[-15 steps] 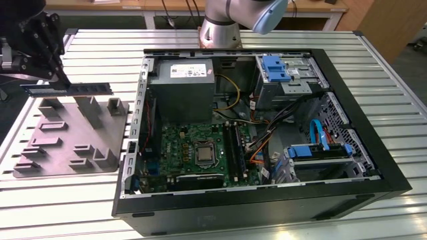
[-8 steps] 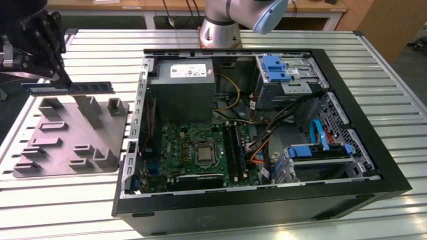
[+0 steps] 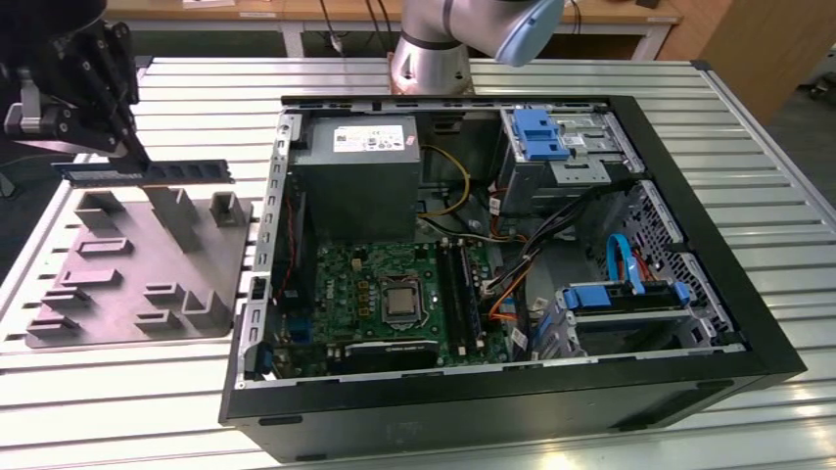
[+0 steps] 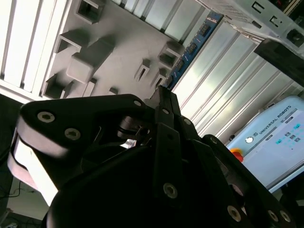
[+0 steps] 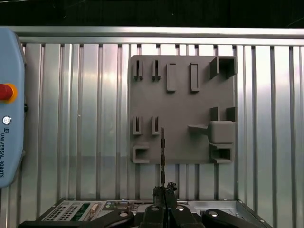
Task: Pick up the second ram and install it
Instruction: 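Pick up the second ram and move it above second insertion slot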
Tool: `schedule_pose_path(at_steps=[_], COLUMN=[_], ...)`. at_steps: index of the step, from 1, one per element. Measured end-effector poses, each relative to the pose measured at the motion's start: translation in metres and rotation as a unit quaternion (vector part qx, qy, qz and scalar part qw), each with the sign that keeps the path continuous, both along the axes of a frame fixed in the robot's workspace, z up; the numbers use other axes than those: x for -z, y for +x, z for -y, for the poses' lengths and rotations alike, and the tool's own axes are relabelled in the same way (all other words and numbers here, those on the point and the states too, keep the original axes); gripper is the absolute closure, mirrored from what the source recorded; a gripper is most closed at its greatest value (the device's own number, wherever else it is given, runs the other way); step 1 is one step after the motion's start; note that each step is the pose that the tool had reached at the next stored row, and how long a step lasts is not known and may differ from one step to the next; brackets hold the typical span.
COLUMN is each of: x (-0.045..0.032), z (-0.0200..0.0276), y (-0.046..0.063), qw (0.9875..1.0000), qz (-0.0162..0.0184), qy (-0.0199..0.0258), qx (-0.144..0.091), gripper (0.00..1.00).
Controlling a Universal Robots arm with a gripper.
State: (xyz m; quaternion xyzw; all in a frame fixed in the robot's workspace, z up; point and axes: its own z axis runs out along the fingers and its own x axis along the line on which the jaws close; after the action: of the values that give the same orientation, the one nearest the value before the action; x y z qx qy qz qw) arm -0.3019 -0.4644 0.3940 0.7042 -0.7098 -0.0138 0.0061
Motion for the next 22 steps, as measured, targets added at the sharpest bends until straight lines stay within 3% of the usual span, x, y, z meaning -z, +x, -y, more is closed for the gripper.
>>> schedule_pose_path(at_steps=[22], x=[0.0001], z=[0.0020], y=[0.051], qw=[1.0000], qz=[-0.0025], qy=[0.0001], qx=[0.001], gripper=[0.88])
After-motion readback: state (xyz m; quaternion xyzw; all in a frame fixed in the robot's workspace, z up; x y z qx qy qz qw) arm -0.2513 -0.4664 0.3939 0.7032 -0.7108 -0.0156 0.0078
